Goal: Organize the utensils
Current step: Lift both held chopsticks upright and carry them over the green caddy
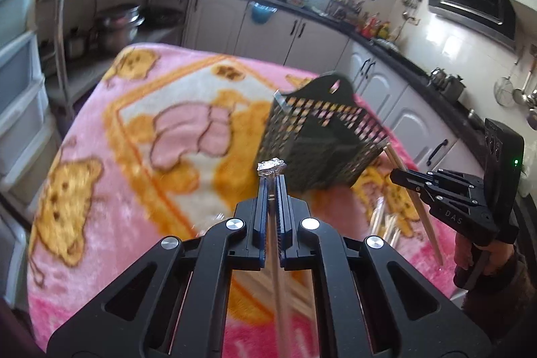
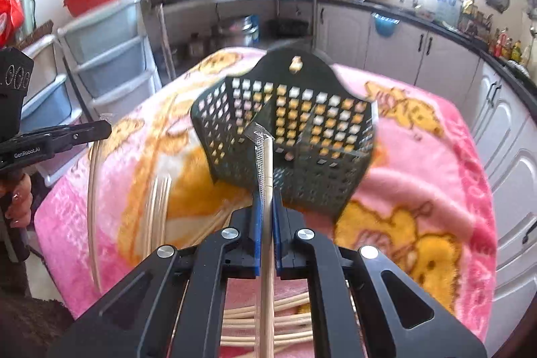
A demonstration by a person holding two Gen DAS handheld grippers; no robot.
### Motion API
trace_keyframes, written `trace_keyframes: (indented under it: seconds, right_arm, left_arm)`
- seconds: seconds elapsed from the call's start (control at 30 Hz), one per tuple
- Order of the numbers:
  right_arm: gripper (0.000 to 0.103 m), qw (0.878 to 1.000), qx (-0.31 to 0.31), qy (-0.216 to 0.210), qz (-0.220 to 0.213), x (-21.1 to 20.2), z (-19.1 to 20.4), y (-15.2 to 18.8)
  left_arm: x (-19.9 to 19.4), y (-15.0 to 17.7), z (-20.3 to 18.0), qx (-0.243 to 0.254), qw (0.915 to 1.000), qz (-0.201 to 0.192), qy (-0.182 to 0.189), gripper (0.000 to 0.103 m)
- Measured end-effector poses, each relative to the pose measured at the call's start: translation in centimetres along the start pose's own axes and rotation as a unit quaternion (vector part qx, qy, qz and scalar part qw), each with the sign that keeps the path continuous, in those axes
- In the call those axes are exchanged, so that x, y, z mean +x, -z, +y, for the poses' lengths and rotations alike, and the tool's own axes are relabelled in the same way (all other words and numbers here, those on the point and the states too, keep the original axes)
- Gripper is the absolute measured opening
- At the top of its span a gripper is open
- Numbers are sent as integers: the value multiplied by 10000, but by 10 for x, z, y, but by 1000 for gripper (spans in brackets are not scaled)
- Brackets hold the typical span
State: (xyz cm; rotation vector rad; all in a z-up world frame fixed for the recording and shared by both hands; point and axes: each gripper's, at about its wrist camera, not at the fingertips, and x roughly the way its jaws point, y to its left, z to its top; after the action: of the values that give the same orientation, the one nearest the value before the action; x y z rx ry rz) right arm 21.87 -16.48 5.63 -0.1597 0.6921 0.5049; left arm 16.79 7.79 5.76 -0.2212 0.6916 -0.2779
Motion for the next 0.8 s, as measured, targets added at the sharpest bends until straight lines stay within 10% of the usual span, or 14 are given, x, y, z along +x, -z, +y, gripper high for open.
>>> trace_keyframes:
  seconds: [0.8]
  right_arm:
    - [6, 9771, 897, -322, -1903, -47, -44, -60]
  left_arm:
    - [-27, -97, -74, 640, 9920, -980, 478, 2]
